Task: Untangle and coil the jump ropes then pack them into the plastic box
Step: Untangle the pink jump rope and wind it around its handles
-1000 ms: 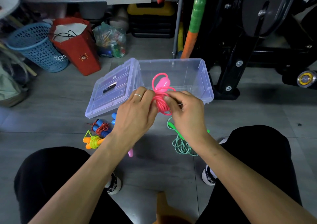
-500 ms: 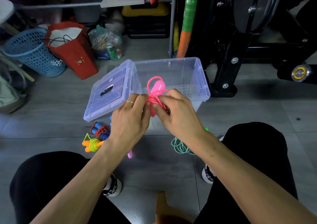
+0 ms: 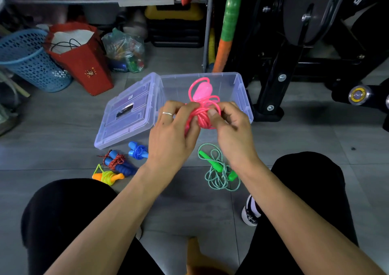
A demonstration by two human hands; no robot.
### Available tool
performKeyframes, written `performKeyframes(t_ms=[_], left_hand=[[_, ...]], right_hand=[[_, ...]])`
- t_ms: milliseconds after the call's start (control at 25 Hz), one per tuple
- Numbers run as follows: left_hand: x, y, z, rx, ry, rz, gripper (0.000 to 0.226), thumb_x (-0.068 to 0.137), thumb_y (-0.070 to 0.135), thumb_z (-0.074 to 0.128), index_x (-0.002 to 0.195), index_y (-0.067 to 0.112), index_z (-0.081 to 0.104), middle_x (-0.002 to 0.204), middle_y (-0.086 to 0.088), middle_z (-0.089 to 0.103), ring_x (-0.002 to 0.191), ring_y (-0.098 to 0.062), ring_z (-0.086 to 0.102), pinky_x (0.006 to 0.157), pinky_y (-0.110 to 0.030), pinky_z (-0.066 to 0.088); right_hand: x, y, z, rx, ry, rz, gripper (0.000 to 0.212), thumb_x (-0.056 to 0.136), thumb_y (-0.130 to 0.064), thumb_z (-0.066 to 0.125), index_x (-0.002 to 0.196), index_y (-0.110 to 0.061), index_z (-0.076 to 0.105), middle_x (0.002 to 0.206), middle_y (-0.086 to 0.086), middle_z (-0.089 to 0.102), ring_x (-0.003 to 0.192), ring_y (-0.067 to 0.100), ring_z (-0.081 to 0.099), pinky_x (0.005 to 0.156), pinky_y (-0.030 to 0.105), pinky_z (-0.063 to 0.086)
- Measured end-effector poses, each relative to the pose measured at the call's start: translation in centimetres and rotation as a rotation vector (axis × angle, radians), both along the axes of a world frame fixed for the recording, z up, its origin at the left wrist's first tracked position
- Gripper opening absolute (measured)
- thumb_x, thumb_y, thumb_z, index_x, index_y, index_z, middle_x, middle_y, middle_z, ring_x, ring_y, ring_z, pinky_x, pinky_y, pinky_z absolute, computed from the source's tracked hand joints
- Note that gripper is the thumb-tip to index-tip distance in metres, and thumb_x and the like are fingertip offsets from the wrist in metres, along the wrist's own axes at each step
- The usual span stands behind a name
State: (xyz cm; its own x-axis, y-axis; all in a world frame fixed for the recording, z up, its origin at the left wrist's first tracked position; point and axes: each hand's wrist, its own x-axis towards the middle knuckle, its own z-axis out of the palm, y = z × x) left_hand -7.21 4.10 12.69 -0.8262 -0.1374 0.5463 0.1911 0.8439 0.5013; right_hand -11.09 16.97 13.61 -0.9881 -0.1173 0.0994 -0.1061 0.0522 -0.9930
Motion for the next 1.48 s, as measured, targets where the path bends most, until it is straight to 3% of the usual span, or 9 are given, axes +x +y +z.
performKeyframes(t_ms=[360, 520, 720, 920, 1040, 1120, 1200, 1320, 1480], left_hand=[[-1.3, 0.4, -0.4, 0.344, -0.065, -0.051, 0.040, 0.079, 0.044, 0.063, 0.112, 0.021, 0.065, 0.113, -0.003, 0.047, 0.090, 0.007, 0.051, 0.078, -0.013, 0.045], [-1.5, -0.7, -0.6, 0.437, -0.072, -0.125, 0.032, 0.078, 0.032, 0.067, 0.109, 0.022, 0.065, 0.113, -0.003, 0.047, 0.098, -0.002, 0.056, 0.079, -0.038, 0.056], [-1.0, -1.3, -0.7, 0.534, -0.146, -0.224, 0.029, 0.085, 0.028, 0.067, 0.114, 0.025, 0.062, 0.118, 0.006, 0.048, 0.104, -0.022, 0.060, 0.080, -0.048, 0.055], [0.2, -1.2, -0.3, 0.285, -0.177, -0.340, 0.039, 0.094, 0.019, 0.054, 0.132, 0.028, 0.056, 0.143, -0.002, 0.036, 0.113, 0.011, 0.048, 0.091, -0.024, 0.049], [0.7, -0.1, 0.0, 0.408, -0.200, -0.370, 0.035, 0.092, -0.002, 0.053, 0.114, 0.023, 0.065, 0.128, 0.031, 0.043, 0.133, -0.015, 0.040, 0.084, -0.019, 0.050], [0.4, 0.0, 0.1, 0.492, -0.198, -0.356, 0.034, 0.091, 0.001, 0.051, 0.105, 0.030, 0.062, 0.121, 0.031, 0.046, 0.124, -0.028, 0.048, 0.084, -0.024, 0.053], [-0.1, -0.5, -0.1, 0.532, -0.214, -0.305, 0.025, 0.092, 0.009, 0.052, 0.105, 0.027, 0.063, 0.123, 0.009, 0.049, 0.112, -0.021, 0.056, 0.087, -0.037, 0.054], [-0.2, -1.0, -0.3, 0.505, -0.233, -0.190, 0.019, 0.091, 0.019, 0.052, 0.104, 0.020, 0.066, 0.122, 0.003, 0.051, 0.115, -0.004, 0.051, 0.093, -0.029, 0.049], [0.0, -1.3, 0.0, 0.475, -0.210, -0.156, 0.017, 0.089, 0.018, 0.057, 0.100, 0.028, 0.065, 0.124, -0.004, 0.050, 0.106, 0.012, 0.048, 0.089, -0.010, 0.042]], right_hand=[[-1.1, 0.4, 1.0, -0.278, -0.309, 0.186, 0.025, 0.099, -0.009, 0.047, 0.080, -0.012, 0.063, 0.074, -0.003, 0.064, 0.069, 0.004, 0.060, 0.077, 0.022, 0.047], [-2.0, 1.1, 1.4, -0.101, -0.351, 0.286, 0.011, 0.079, -0.021, 0.060, 0.074, -0.015, 0.067, 0.093, 0.010, 0.044, 0.082, 0.010, 0.053, 0.093, 0.032, 0.046], [-1.8, 2.4, 2.1, 0.408, -0.068, 0.405, 0.017, 0.090, -0.016, 0.059, 0.085, 0.000, 0.057, 0.086, -0.002, 0.036, 0.073, 0.007, 0.041, 0.073, 0.025, 0.034], [-1.8, 3.7, 1.4, 0.737, 0.251, 0.474, 0.019, 0.092, -0.025, 0.058, 0.083, -0.010, 0.050, 0.090, -0.001, 0.040, 0.079, 0.014, 0.046, 0.075, 0.031, 0.041], [-1.5, 3.7, 0.9, 0.728, 0.336, 0.454, 0.019, 0.092, -0.027, 0.058, 0.083, -0.014, 0.048, 0.089, -0.003, 0.039, 0.079, 0.014, 0.047, 0.075, 0.036, 0.043], [-1.5, 3.3, 0.7, 0.671, 0.409, 0.378, 0.015, 0.089, -0.029, 0.060, 0.086, -0.014, 0.055, 0.087, -0.004, 0.044, 0.077, 0.013, 0.050, 0.072, 0.035, 0.045], [-1.4, 3.0, 0.7, 0.602, 0.440, 0.302, 0.018, 0.087, -0.032, 0.062, 0.096, -0.016, 0.060, 0.086, -0.008, 0.050, 0.075, 0.009, 0.054, 0.071, 0.034, 0.048], [-1.3, 2.8, 1.1, 0.489, 0.379, 0.221, 0.041, 0.085, -0.036, 0.068, 0.120, -0.030, 0.048, 0.092, -0.011, 0.063, 0.078, 0.006, 0.063, 0.074, 0.033, 0.055], [-1.4, 2.1, 0.3, 0.684, 0.867, 0.079, 0.015, 0.089, -0.021, 0.067, 0.104, -0.017, 0.067, 0.100, 0.002, 0.063, 0.087, 0.018, 0.058, 0.065, 0.034, 0.051]])
